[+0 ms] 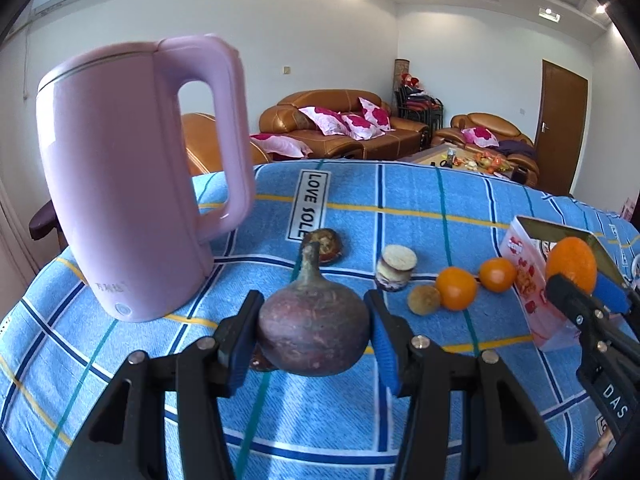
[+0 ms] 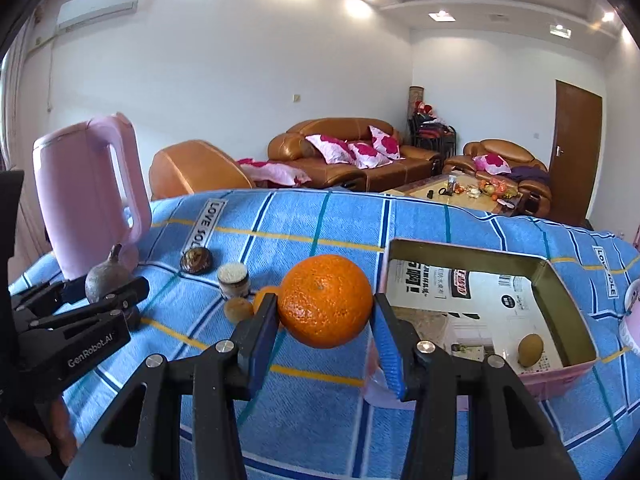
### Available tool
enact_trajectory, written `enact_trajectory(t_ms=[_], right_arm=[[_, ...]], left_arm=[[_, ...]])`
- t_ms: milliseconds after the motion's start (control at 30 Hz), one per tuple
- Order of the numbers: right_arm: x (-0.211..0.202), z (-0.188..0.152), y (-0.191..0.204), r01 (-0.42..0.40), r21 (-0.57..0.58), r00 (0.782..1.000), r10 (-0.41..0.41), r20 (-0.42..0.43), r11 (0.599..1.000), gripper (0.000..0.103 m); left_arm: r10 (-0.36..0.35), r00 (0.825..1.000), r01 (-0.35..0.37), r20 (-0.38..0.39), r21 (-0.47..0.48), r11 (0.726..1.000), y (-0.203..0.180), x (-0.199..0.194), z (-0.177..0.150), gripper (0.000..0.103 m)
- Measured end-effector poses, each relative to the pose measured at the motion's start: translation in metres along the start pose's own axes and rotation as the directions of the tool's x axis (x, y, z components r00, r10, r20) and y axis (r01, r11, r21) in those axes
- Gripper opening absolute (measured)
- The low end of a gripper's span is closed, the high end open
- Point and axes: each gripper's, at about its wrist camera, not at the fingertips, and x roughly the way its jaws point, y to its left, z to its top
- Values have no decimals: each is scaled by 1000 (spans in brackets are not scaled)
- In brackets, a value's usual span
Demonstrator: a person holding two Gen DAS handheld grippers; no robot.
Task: Organize fruits
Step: 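Carry orange and purple fruit over the tin box, opening the right gripper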
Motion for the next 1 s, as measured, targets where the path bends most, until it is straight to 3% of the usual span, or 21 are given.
enact_trajectory(t_ms=[167, 1000], right_arm=[[-8, -6, -12, 30, -61, 1000, -31, -1, 998, 49], [-19, -2, -111, 165, 68, 985, -168, 38, 984, 49]], left_arm=[[-13, 1000, 13, -12, 22, 1000, -17, -3, -3, 53], [-113, 994, 111, 13, 86, 990, -113, -15, 3, 53]])
